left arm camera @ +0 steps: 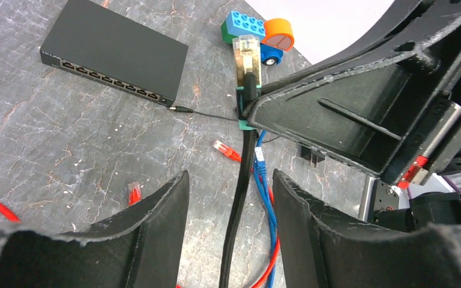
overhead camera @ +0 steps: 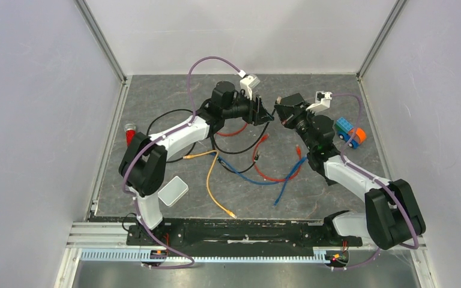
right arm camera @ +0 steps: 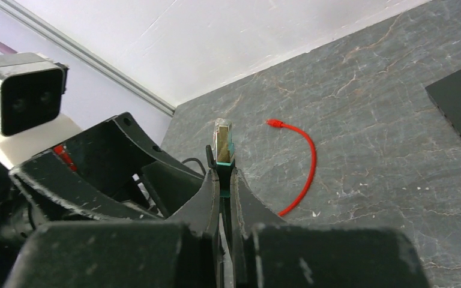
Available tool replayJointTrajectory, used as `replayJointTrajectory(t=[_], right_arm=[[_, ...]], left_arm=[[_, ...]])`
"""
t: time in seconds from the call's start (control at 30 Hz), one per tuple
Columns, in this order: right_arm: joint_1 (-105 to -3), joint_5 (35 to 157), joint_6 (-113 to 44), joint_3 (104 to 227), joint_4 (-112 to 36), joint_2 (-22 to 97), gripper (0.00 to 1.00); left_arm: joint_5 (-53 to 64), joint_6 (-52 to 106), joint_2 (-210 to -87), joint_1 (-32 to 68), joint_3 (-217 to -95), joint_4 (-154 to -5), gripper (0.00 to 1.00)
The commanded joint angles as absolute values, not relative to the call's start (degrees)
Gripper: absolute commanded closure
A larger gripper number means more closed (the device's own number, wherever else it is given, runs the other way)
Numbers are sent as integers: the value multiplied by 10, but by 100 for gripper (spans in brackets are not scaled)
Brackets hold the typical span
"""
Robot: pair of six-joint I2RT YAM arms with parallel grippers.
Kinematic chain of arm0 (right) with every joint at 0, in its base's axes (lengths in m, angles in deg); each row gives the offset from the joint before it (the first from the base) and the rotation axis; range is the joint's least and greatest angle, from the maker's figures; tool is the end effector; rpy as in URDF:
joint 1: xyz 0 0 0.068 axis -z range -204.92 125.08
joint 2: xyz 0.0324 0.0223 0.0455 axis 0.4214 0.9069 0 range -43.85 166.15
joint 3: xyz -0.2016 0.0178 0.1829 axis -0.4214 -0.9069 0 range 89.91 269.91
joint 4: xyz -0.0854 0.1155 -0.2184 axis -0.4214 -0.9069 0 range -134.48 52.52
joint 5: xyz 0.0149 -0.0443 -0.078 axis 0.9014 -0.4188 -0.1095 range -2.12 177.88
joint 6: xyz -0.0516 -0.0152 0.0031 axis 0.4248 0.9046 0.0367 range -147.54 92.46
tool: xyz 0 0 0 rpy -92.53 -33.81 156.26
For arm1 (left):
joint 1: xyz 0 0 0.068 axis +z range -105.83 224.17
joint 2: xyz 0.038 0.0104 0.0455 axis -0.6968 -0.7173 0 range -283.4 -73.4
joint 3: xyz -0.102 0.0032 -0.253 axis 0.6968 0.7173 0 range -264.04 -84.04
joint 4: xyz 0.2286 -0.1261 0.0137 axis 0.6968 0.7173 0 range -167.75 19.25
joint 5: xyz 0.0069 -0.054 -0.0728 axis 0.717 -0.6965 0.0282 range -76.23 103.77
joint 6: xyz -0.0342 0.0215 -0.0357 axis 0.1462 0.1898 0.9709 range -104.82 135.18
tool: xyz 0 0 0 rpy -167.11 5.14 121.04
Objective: Insert the plug into the switch port
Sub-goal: Pick up the connector from the center of the board.
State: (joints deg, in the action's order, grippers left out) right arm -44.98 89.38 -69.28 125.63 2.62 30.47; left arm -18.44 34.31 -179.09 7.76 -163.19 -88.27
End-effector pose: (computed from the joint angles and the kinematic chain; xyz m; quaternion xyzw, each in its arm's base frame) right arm 0.2693 0.0993 0.2646 0.1221 0.6871 0.3755 0.6099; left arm 0.3408 -0.2748 0.2831 0.2802 0.7336 -0.4654 0.4083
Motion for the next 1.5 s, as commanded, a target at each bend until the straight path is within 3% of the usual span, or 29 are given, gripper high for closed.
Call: replayJointTrajectory(t=[0.0, 0.13, 0.27, 0.37, 0.43, 0.6, 0.73, 0.97, 1.47], right_arm=[[-452, 912, -717, 1244, 73, 279, 100], [-452, 911, -715, 1231, 71, 267, 100], [-452, 912, -711, 1220, 60, 258, 100], [-452, 913, -707, 1220, 54, 254, 100], [-452, 916, -699, 1228, 35, 252, 91], [-421, 970, -626, 1302, -102, 254, 56], [-348, 1106, -630, 1338, -158, 270, 47], [-299, 1240, -570, 1421, -297, 316, 45], [-311, 1293, -591, 1434, -297, 363, 53]], left_arm=[[-193, 369, -1799, 72, -1649, -943, 42], [-192, 388, -1814, 69, -1650, -967, 49], [-195, 404, -1820, 69, -1643, -994, 63], [-199, 402, -1820, 69, -1635, -1002, 85], [-200, 385, -1817, 69, -1630, -998, 97], [-189, 299, -1784, 69, -1589, -986, 98], [-174, 211, -1761, 69, -1566, -949, 98], [-196, 116, -1751, 69, -1570, -885, 98], [-226, 111, -1754, 66, -1580, -841, 98]])
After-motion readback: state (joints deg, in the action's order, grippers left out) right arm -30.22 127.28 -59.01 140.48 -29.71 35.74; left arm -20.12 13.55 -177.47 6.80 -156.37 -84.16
